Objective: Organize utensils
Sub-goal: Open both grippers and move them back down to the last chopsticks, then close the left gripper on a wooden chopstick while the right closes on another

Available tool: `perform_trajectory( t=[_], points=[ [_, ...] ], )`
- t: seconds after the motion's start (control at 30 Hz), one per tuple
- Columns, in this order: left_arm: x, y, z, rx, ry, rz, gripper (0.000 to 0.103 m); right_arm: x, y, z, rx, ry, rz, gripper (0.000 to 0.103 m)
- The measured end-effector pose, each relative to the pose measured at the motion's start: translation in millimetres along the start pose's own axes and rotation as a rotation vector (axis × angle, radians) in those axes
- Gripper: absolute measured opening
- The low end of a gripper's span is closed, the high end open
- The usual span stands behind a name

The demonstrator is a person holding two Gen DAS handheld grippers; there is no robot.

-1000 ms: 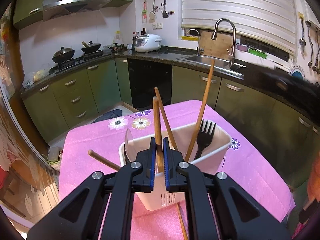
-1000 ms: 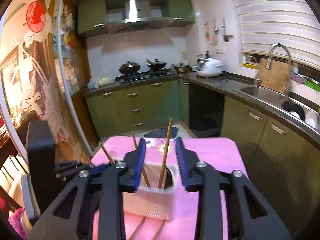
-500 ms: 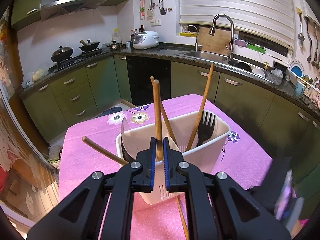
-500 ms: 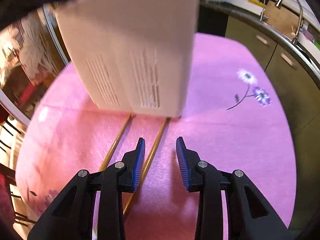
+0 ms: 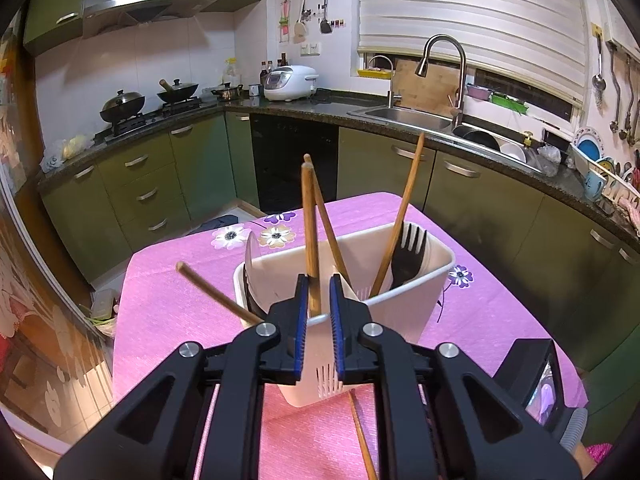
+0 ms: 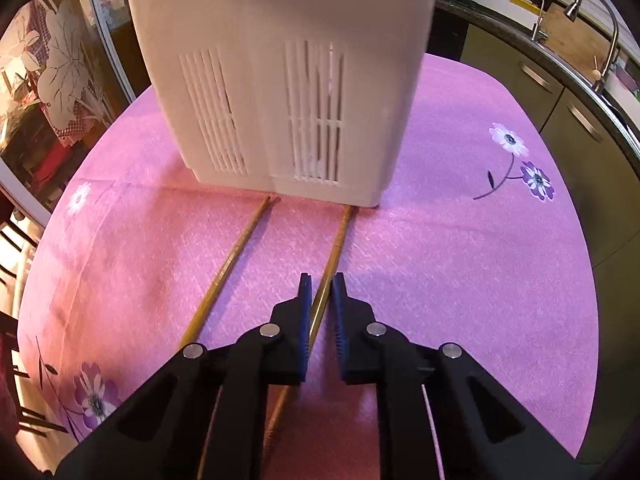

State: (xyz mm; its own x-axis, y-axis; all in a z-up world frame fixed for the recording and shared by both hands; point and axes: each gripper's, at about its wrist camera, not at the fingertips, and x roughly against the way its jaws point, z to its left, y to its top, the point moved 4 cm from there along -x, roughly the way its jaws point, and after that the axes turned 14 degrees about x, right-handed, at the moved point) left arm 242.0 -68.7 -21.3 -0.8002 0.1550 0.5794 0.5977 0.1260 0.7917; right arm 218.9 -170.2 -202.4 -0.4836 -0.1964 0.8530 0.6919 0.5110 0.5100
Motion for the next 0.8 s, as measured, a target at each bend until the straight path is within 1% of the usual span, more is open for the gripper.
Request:
perform_trajectory(
  t=[0.13,0.27,0.4,0.6,0.73,0.8],
  points=[
    [7.4,1.5,-3.8,-0.006,-0.012,-0.014,0.012,3.3,-8.5,-12.1,-0.024,0.003,0.001,0.008],
    [14.0,2.7,-7.4,-0.017,-0.017,-0.025,0.015,6.3,-16.3,-22.4,-0.035,0.004,0.001,0.008],
    [16.8,2.4,-8.9,-0.02,-0.018,-0.026,0.015,10.5,-24.9,-23.9,-0.019,0.0,0.004,0.007],
    [26.9,0.2,-12.1,-0.025,-0.033,-0.037,0.015,17.4,-39.4,-31.8,-0.025,0.031,0.009,0.007],
    [33.6,-1.2,-10.6,-0.035,-0.043,-0.039,0.016,19.0,-42.3,-34.0,-0.02,0.037,0.018,0.008],
    [37.5,-1.5,-10.4,-0.034,-0.048,-0.043,0.016,18.4,-38.5,-31.7,0.015,0.029,0.041,0.009]
  ],
)
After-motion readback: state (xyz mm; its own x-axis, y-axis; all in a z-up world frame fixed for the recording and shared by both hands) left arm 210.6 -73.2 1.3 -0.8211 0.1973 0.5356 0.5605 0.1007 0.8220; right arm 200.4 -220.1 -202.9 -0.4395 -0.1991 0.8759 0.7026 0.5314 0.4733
